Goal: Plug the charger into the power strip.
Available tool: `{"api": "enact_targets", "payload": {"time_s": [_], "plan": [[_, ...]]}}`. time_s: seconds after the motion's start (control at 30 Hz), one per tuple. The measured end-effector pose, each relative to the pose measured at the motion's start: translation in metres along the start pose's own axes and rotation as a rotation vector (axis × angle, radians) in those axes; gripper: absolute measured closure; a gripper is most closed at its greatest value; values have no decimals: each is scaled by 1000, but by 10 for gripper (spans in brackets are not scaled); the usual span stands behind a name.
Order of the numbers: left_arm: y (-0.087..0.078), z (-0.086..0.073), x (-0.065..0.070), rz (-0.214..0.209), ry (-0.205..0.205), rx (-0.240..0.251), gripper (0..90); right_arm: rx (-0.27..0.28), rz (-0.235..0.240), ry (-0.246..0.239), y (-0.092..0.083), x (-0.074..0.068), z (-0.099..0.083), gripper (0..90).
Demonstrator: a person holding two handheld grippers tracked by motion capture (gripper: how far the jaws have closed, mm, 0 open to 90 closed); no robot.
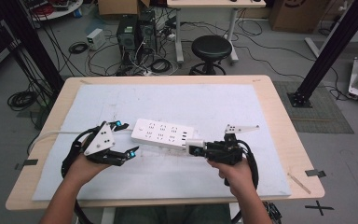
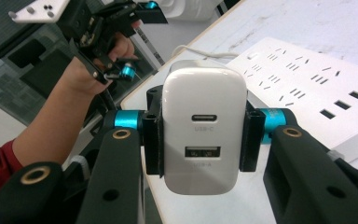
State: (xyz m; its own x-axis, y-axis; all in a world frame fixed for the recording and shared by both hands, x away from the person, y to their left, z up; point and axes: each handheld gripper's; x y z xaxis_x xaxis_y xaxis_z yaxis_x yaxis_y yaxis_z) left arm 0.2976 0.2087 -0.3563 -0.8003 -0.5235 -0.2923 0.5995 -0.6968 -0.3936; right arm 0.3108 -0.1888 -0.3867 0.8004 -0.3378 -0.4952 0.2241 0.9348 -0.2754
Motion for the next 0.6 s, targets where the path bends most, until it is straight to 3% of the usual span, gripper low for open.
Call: {"api": "enact_targets", "payload": {"time_s": [0.17,0.37,0.47,0.6], "plan": [[-5,-2,-3,17,-11,-5,227,-7,12,8,11,0,2,631],[-8,-10,-4,22,-22,-13,227,-27,-19,-59,31,5,12,631],[-11,-16,-5,32,-23,-28,227,-28,-79,-120,41,7,20,631],[-14,-22,-6,32,-30,-29,227,-86,-166,-222,54,11,31,631]]}}
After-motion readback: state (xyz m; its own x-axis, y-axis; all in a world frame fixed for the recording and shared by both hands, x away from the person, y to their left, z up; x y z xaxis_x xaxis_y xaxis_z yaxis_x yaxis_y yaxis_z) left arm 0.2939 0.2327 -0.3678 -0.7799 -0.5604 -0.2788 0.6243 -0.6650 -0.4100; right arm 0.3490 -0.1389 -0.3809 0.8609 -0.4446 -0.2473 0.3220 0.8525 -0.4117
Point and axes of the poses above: each handheld gripper's, and its own axes: y roughly forward along the jaws, z roughly out of its top, x roughly to its right, and after that the axes turned 4 degrees about -y, right-handed
